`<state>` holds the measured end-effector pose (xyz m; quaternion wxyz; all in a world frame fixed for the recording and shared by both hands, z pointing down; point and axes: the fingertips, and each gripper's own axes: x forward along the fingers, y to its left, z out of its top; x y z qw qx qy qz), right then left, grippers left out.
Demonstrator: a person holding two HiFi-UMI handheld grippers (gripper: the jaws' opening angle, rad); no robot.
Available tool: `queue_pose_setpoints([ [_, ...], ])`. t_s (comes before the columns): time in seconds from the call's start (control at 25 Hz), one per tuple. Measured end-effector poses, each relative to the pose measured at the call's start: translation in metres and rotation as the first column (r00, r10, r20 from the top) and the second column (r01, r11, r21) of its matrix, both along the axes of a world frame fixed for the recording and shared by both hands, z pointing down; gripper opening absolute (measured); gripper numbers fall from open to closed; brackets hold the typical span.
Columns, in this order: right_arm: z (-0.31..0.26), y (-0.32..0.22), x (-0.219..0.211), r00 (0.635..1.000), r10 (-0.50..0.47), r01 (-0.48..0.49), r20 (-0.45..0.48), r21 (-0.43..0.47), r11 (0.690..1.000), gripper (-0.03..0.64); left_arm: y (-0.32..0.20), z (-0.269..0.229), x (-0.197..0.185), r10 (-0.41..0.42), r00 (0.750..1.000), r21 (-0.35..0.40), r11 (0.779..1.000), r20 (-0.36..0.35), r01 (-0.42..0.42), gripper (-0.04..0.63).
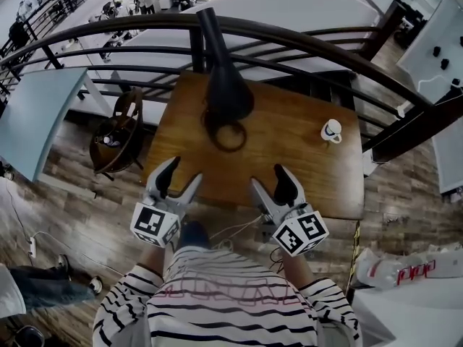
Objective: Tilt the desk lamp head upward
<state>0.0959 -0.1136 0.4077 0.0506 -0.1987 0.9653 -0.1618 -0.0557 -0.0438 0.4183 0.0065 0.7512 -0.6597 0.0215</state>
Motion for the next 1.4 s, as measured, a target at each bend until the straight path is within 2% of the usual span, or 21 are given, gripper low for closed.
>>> queue_pose_setpoints([
  [0.4,0.001,-0.048,-0.032,0.998,0.067,-0.067,-0.003,-0.003,0.998,0.311,-0.063,0.006,-0.039,0.065,0.998,-0.012,0.998,0.004,-0.065,0.253],
  [0.84,0.007,-0.106,-0.098,0.989,0.147,-0.147,0.001,-0.058,0.987,0.308,-0.141,0.005,-0.119,0.139,0.989,-0.045,0.99,0.048,-0.137,0.255],
  [1.24,0.021,-0.134,-0.138,0.982,0.186,-0.186,-0.012,-0.092,0.978,0.309,-0.207,0.026,-0.152,0.241,0.964,-0.07,0.97,0.113,-0.235,0.254],
  [1.4,0.026,-0.137,-0.154,0.981,0.191,-0.192,-0.013,-0.101,0.976,0.309,-0.23,0.047,-0.166,0.279,0.95,-0.108,0.958,0.139,-0.266,0.254],
])
